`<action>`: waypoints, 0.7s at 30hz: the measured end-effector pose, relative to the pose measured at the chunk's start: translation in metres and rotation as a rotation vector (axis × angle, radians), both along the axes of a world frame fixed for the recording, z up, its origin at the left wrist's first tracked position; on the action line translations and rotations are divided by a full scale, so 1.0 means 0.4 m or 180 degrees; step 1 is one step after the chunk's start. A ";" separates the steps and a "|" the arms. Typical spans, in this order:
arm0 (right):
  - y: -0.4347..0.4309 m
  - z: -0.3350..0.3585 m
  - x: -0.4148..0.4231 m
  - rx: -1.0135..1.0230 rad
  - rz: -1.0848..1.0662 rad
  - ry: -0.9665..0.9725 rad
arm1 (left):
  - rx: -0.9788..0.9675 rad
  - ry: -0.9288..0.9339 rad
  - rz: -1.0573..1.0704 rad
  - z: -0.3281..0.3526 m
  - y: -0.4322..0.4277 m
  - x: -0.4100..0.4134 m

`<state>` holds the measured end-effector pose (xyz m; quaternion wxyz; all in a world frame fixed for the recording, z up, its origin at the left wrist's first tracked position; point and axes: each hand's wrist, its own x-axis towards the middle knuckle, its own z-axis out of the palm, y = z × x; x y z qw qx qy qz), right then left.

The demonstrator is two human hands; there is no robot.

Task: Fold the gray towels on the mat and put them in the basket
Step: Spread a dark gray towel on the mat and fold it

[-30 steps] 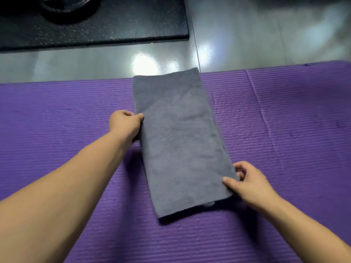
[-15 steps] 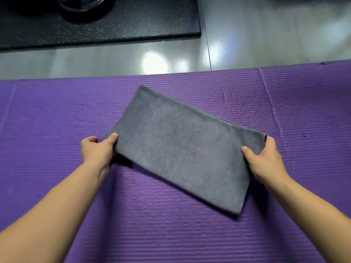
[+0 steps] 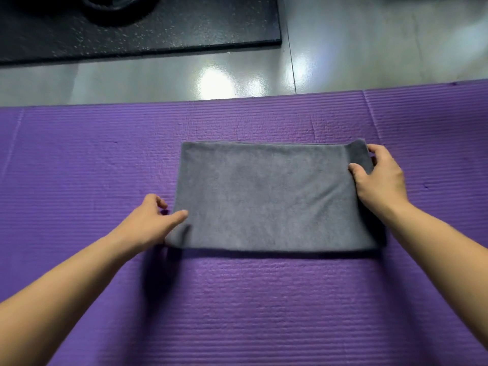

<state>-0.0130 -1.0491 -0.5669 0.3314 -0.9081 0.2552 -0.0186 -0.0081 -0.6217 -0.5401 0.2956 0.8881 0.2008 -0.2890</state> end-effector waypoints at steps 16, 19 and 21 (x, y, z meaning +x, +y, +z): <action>0.027 -0.042 0.043 -0.1529 0.0310 0.0178 | 0.1165 -0.1694 -0.1070 -0.046 -0.045 0.014; 0.150 -0.019 0.035 -0.1799 0.1367 -0.0550 | 0.0805 -0.2325 -0.2082 -0.047 -0.148 0.028; 0.255 -0.030 0.024 -0.1657 0.2267 -0.0560 | 0.0685 -0.2038 -0.2522 -0.068 -0.231 0.030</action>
